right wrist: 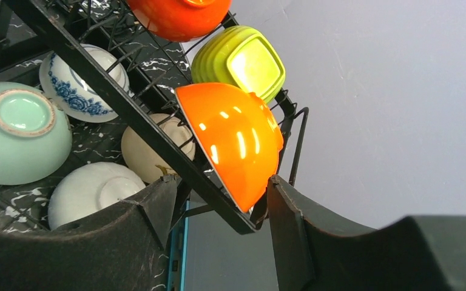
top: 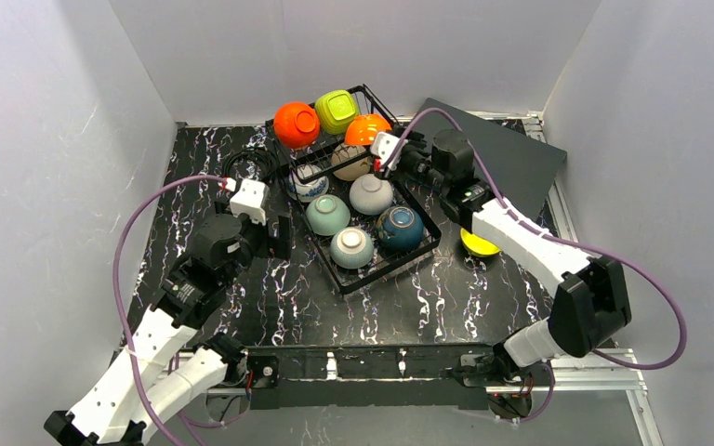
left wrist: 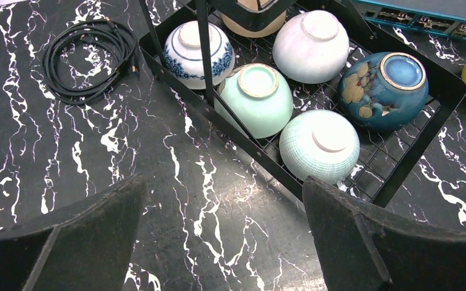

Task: Unload the bowls from the dish rack
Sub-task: Pick up the bowl from the dish rack.

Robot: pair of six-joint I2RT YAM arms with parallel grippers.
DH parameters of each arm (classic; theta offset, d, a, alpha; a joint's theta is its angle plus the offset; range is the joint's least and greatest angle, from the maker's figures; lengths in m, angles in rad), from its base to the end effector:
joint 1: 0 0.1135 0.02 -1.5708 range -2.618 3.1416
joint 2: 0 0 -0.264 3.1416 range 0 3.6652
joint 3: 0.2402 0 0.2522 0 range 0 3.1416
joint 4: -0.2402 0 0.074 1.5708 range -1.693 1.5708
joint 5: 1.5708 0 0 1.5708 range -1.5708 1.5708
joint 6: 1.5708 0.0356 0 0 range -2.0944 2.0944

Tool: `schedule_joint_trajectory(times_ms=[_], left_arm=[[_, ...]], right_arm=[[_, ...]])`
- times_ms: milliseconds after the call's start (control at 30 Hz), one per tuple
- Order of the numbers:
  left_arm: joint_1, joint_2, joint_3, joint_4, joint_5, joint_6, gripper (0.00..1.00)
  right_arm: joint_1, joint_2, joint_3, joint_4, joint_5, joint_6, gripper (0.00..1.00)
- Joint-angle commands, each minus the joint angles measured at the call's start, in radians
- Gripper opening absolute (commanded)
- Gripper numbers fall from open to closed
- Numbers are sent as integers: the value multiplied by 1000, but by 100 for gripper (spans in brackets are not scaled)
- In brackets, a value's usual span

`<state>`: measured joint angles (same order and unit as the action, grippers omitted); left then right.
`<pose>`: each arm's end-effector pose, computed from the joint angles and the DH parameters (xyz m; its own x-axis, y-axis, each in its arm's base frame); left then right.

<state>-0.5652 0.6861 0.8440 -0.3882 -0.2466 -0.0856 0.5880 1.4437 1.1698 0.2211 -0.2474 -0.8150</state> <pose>0.1346 -0.0751 0.3537 -0.2193 0.0409 -0.9748 0.3010 0.9532 -0.0277 0.2839 0.1997 0.3611 0.5093 -0.5084 -0.6943 -0.5404 0.4390 -0.7178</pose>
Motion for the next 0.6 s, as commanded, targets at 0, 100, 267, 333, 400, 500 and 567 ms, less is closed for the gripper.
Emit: schedule_joint_trajectory(times_ms=[0,100,267,333,400,500,567], left_arm=[[2,-29,-17,22,-20,-6,98],[2,-39,-21,21,-20,-6,98],[2,-52,-25,23,-26,-2,98],[1,-56,-26,24,-26,-1,98],[2,-59,-26,25,-27,1,98],[2,-60,-28,24,-24,1,98],[2,-62,-28,25,-22,1,98]], right_arm=[[32,32,49,101,59,-82,64],[56,50,39,134,98,-111,61],[68,64,34,172,138,-139,57],[70,69,37,179,147,-143,55],[73,77,48,177,157,-148,53],[73,95,66,159,173,-156,52],[76,103,76,136,175,-169,51]])
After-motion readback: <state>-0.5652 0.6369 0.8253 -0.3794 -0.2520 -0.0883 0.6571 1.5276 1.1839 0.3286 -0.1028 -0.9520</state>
